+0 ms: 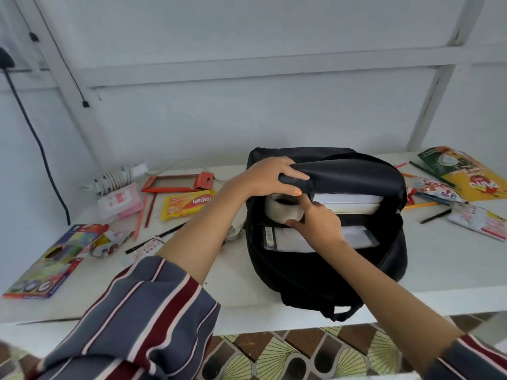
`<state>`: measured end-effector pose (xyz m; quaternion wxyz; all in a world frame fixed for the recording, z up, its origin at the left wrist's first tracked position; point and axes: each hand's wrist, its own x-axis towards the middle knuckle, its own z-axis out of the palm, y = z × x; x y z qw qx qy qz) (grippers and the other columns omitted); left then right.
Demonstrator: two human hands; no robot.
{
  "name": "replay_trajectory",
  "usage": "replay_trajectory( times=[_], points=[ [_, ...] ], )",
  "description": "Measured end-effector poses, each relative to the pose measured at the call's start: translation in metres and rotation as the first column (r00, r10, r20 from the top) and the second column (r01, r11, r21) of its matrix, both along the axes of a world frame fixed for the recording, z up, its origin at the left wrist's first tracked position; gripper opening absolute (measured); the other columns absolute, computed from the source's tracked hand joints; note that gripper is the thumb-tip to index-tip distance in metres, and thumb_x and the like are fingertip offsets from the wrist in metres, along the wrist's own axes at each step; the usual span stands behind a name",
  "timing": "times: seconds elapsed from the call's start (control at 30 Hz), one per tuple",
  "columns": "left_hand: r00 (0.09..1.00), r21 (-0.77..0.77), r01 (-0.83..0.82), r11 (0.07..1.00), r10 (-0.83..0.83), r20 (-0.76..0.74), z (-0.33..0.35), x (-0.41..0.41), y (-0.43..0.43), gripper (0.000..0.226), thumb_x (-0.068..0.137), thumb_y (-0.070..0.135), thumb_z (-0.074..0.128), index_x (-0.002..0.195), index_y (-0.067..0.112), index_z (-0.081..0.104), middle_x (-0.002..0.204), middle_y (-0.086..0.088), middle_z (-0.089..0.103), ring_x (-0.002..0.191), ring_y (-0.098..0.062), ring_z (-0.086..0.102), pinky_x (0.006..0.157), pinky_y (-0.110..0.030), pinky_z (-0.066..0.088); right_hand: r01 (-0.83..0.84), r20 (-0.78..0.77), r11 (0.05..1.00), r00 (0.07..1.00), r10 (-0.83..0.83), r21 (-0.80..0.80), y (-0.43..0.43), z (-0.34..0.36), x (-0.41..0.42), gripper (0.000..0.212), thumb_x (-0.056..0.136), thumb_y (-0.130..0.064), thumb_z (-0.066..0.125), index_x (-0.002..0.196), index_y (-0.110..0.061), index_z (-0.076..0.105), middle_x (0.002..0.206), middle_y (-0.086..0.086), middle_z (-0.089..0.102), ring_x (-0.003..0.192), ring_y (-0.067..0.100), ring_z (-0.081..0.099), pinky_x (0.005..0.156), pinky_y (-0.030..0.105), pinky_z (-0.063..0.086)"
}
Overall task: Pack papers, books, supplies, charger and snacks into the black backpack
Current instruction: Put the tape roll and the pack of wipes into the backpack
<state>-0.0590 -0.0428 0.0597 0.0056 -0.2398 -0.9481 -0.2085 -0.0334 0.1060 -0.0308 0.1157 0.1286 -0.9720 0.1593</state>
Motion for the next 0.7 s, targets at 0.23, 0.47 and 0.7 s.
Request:
replay_trajectory(
  times=[0.23, 0.47, 0.7],
  points=[
    [0.999, 0.035, 0.034, 0.999, -0.034, 0.004, -0.004, -0.001, -0.003, 0.039, 0.087, 0.031, 0.063, 0.126, 0.029, 0.058, 0.146, -0.004, 0.038, 0.134, -0.020, 0.034, 0.105, -0.028, 0.025, -0.227, 0.056, 0.967, 0.970, 0.235, -0.114, -0.004, -0.002, 0.015, 0.034, 0.088, -0.027, 0.059, 0.118, -0.011, 0.058, 0.112, 0.009, 0.063, 0.104, 0.027, 0.058, 0.083, 0.035, 0.047],
    [0.999, -0.006, 0.047, 0.999, -0.047, -0.020, -0.012, -0.006, -0.004, 0.039, 0.085, 0.035, 0.065, 0.123, 0.034, 0.059, 0.141, -0.002, 0.043, 0.129, -0.021, 0.040, 0.107, -0.042, 0.033, -0.259, 0.103, 0.957, 0.956, 0.273, -0.131, -0.012, 0.005, -0.013, 0.039, 0.086, -0.014, 0.059, 0.125, -0.008, 0.056, 0.117, 0.015, 0.063, 0.107, 0.033, 0.058, 0.088, 0.036, 0.046],
    [0.995, 0.055, 0.032, 0.998, -0.037, 0.093, -0.017, 0.004, -0.005, 0.036, 0.085, 0.029, 0.065, 0.121, 0.030, 0.062, 0.146, -0.003, 0.038, 0.135, -0.020, 0.032, 0.112, -0.039, 0.024, -0.318, 0.260, 0.947, 0.912, 0.318, -0.041, -0.012, 0.006, -0.012, 0.035, 0.091, -0.017, 0.052, 0.126, -0.011, 0.053, 0.122, 0.012, 0.060, 0.111, 0.030, 0.057, 0.092, 0.035, 0.046]
  ],
)
